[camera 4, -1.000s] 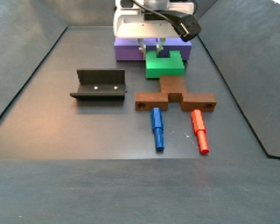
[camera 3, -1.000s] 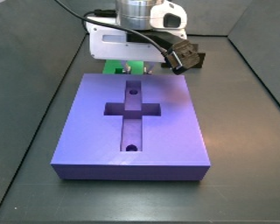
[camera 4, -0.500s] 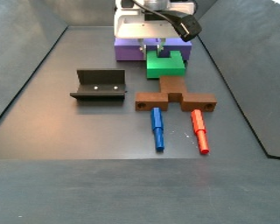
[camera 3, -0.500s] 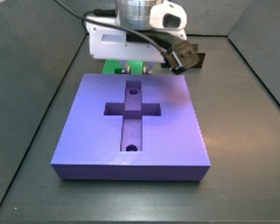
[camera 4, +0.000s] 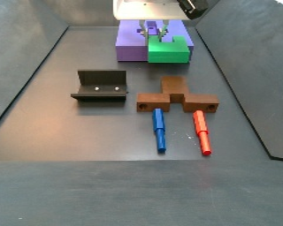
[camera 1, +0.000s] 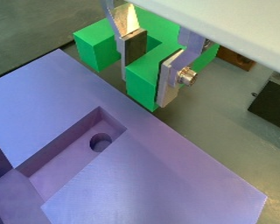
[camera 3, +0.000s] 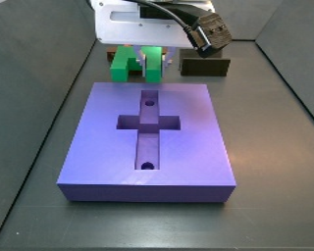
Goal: Pick up the green object. Move up. Place the green object on the fixture. Regrasp the green object. Move to above the board. Insert the green object.
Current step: Place the green object on the fixture.
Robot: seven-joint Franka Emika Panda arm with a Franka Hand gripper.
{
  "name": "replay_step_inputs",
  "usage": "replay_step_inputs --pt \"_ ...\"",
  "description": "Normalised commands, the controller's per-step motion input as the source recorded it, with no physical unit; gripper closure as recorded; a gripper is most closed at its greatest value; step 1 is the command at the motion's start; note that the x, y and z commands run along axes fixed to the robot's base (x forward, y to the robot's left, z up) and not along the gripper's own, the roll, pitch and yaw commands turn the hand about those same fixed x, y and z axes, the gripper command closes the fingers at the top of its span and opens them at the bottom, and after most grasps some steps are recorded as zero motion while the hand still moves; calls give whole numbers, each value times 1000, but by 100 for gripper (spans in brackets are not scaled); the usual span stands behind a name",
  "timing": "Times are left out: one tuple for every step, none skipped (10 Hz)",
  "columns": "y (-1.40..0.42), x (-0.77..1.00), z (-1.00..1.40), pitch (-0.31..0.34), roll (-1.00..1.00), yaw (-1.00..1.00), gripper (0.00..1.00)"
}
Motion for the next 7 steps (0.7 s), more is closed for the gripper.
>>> replay_step_inputs --pt "380 0 423 -49 -1000 -134 100" --pt "331 140 260 -74 -1000 -57 100" --pt "280 186 163 -120 -1000 -74 100" --pt "274 203 157 -140 -1000 -77 100" --pt "243 289 154 -183 -1000 -111 100" --pt "191 369 151 -197 -1000 -151 100" --pt "177 631 386 -14 -1000 -109 100"
